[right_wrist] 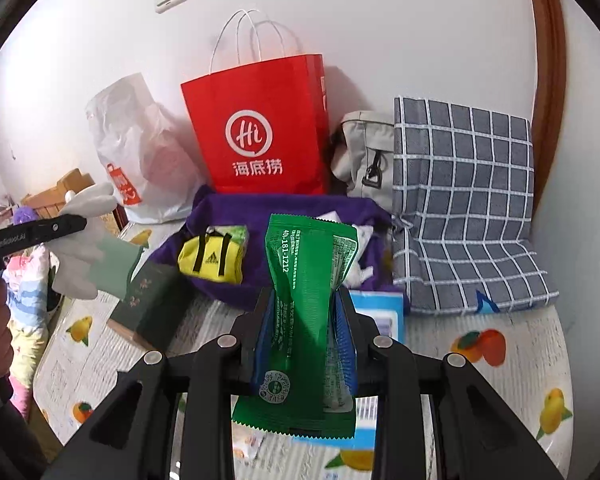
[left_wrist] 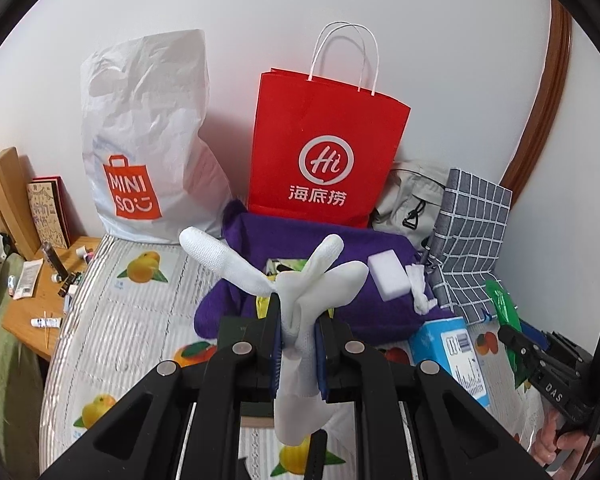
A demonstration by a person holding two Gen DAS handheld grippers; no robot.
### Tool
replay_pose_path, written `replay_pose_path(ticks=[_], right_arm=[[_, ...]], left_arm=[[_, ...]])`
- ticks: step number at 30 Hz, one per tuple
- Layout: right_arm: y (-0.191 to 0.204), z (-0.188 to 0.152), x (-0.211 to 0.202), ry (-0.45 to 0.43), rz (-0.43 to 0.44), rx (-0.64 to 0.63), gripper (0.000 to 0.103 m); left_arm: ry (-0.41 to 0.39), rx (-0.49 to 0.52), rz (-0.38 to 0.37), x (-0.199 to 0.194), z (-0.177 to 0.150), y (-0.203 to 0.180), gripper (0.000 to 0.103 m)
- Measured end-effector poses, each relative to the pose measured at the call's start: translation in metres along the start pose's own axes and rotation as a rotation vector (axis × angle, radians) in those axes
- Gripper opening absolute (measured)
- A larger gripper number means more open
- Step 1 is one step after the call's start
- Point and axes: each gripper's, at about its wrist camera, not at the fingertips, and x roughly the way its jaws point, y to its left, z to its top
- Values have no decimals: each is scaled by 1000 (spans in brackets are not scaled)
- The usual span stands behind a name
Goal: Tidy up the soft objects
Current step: 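Carry the white glove to the purple towel while the right tool carries the green pack there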
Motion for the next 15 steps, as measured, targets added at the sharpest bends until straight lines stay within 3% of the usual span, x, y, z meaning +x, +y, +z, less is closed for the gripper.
replay_pose_path(ticks=[15], right_arm=[[3, 70, 52, -37, 62, 5, 30]], left_arm=[[10, 10, 13, 39, 41, 3, 13]])
